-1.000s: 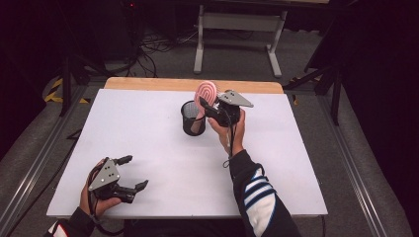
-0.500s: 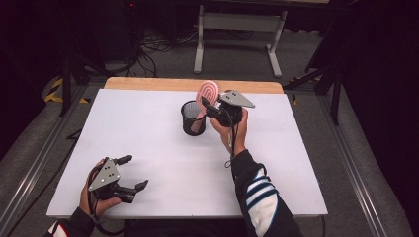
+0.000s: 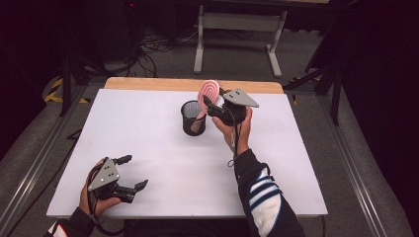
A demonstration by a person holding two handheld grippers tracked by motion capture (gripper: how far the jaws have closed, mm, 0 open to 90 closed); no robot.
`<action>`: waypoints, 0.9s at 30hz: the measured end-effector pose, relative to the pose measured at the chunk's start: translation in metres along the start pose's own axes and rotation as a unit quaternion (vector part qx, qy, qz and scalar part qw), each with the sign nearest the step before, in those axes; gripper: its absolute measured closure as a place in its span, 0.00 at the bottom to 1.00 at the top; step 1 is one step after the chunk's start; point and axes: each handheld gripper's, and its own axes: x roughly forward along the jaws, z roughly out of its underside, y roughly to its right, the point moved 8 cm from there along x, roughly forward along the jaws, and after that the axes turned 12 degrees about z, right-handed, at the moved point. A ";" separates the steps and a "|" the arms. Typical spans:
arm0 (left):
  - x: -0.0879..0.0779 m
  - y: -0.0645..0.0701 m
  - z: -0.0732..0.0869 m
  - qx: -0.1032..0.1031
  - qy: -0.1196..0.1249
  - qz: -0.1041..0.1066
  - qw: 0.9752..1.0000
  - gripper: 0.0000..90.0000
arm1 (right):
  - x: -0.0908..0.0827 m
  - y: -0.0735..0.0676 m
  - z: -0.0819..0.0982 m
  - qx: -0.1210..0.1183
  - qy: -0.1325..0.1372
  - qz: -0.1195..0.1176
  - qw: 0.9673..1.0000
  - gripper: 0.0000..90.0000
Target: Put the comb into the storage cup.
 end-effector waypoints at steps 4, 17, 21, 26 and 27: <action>-0.001 -0.001 0.000 0.000 0.000 -0.002 1.000 0.06 | -0.002 0.001 -0.002 -0.007 -0.002 0.004 1.000 0.38; 0.000 -0.001 0.000 -0.001 -0.002 -0.002 1.000 0.06 | -0.013 0.004 -0.011 -0.028 0.004 0.003 1.000 0.31; 0.000 -0.001 0.001 -0.001 -0.002 -0.001 1.000 0.06 | -0.016 0.006 -0.011 -0.026 0.007 -0.003 1.000 0.29; 0.000 -0.001 0.001 -0.001 -0.003 -0.002 1.000 0.06 | -0.019 0.007 -0.011 -0.026 0.008 -0.007 1.000 0.29; 0.000 -0.001 0.001 -0.001 -0.003 -0.001 1.000 0.06 | -0.019 0.007 -0.011 -0.026 0.008 -0.007 1.000 0.29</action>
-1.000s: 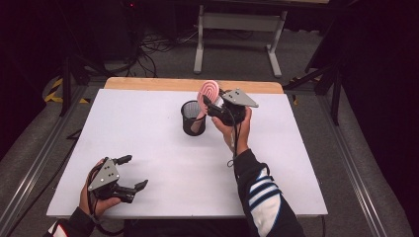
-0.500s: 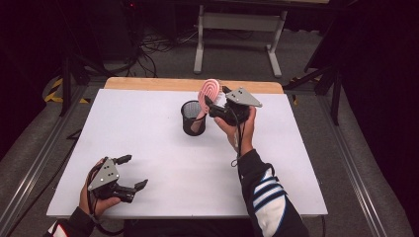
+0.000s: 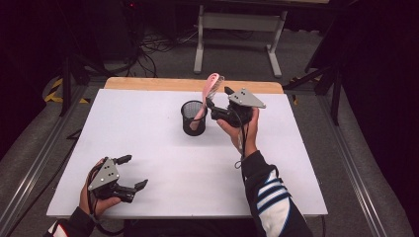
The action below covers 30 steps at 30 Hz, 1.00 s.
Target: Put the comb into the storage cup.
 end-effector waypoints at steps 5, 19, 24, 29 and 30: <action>0.000 0.000 0.000 -0.001 0.002 0.000 1.000 0.06 | -0.003 0.002 0.000 -0.003 0.002 -0.001 1.000 0.28; 0.001 0.000 0.000 -0.001 0.002 0.000 1.000 0.06 | -0.013 0.007 -0.001 -0.019 0.004 0.014 1.000 0.18; 0.000 -0.001 -0.001 -0.004 0.007 -0.002 1.000 0.06 | -0.015 0.006 -0.001 -0.026 0.003 0.016 1.000 0.15; -0.001 -0.001 -0.001 -0.004 0.007 -0.004 1.000 0.06 | -0.017 0.005 -0.001 -0.027 0.001 0.011 1.000 0.09; 0.000 -0.001 -0.001 -0.004 0.005 -0.004 1.000 0.06 | -0.018 0.005 0.000 -0.029 0.001 0.011 1.000 0.09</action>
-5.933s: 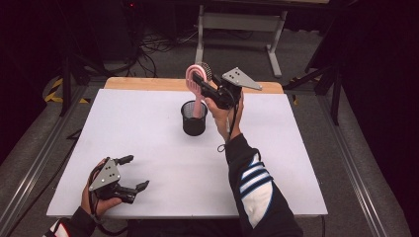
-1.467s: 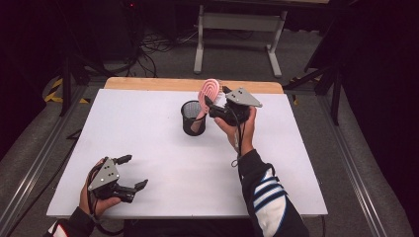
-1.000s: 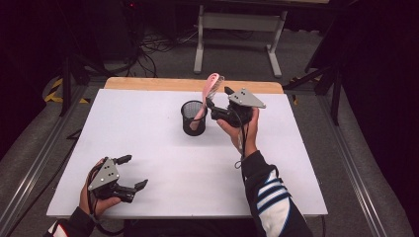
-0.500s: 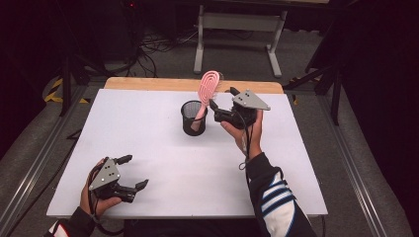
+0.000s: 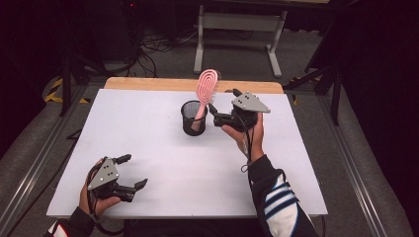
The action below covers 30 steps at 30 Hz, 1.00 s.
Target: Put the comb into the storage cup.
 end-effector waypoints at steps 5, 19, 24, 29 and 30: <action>0.000 -0.001 0.000 -0.002 -0.001 -0.003 1.000 0.06 | -0.003 -0.001 0.001 -0.003 0.000 -0.006 1.000 0.07; 0.001 -0.001 0.001 -0.002 -0.002 -0.003 1.000 0.06 | -0.011 -0.002 0.001 -0.014 0.003 -0.013 1.000 0.04; 0.001 -0.001 0.001 -0.002 -0.002 -0.003 1.000 0.06 | -0.014 -0.004 0.004 -0.023 0.002 -0.017 1.000 0.04; 0.001 -0.001 0.001 -0.001 -0.002 -0.002 1.000 0.06 | -0.017 -0.007 0.006 -0.022 0.002 -0.028 0.999 0.04; 0.000 -0.001 0.000 -0.001 -0.002 -0.002 1.000 0.06 | -0.018 -0.008 0.007 -0.024 0.002 -0.028 0.999 0.04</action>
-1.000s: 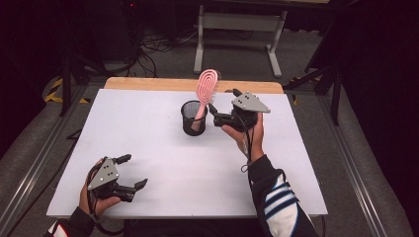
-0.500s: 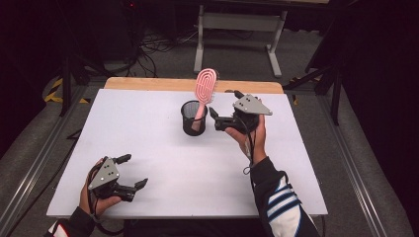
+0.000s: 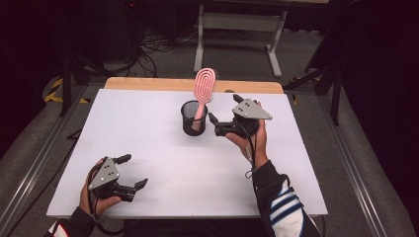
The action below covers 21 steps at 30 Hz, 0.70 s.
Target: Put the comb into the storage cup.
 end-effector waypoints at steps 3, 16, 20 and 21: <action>0.000 0.000 0.000 0.000 -0.001 0.000 1.000 0.06 | -0.002 -0.003 0.001 -0.006 0.002 -0.002 1.000 0.04; 0.000 0.000 0.000 -0.001 0.002 0.002 1.000 0.06 | -0.016 -0.004 0.007 0.002 0.010 -0.011 1.000 0.05; 0.001 0.000 0.000 -0.003 0.001 0.003 1.000 0.06 | -0.022 -0.001 0.010 0.015 0.014 -0.011 1.000 0.05; 0.001 0.000 0.000 -0.003 0.002 0.003 1.000 0.06 | -0.023 -0.001 0.011 0.015 0.014 -0.012 1.000 0.05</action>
